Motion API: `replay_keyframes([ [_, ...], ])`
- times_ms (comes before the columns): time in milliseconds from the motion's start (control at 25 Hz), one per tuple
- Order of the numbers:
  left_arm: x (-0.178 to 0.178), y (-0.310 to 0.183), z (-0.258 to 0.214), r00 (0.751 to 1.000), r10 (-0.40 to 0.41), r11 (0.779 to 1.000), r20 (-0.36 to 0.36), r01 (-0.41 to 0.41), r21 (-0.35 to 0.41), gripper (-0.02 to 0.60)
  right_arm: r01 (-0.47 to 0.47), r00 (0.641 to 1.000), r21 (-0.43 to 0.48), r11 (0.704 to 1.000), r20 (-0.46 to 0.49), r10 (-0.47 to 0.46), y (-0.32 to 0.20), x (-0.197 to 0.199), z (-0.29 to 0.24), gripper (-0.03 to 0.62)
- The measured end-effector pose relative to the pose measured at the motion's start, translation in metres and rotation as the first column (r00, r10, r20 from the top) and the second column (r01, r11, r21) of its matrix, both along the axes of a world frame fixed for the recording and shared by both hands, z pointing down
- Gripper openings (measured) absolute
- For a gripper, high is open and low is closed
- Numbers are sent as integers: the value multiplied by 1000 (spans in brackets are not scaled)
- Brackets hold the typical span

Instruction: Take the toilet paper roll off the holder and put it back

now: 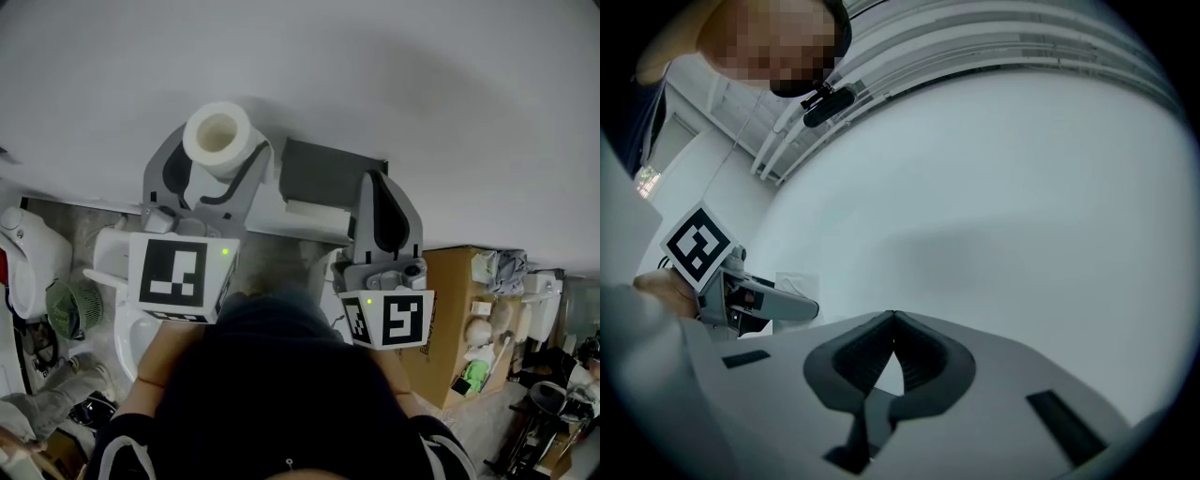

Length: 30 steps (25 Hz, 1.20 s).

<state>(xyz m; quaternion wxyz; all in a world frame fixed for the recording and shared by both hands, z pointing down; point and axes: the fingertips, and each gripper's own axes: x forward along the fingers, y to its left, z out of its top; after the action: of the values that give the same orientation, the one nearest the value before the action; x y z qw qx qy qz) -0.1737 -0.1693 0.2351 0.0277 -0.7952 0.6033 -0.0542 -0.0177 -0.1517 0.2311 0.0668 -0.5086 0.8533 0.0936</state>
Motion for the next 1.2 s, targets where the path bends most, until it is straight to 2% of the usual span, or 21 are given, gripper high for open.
replay_keyframes([
  [120,-5,0,1,1000,10,1000,22,-11,28,311,-17,1000,5,1000,-1,17,4,0,0,15],
  [240,-8,0,4,999,12,1000,31,-13,26,311,-29,1000,5,1000,-7,29,7,0,0,17],
  [720,-13,6,8,1000,6,1000,28,-6,19,311,-63,998,12,998,-31,63,14,8,-4,16],
  [1200,-33,16,16,999,-10,999,43,8,49,311,-87,995,-11,996,-42,86,30,9,7,16],
])
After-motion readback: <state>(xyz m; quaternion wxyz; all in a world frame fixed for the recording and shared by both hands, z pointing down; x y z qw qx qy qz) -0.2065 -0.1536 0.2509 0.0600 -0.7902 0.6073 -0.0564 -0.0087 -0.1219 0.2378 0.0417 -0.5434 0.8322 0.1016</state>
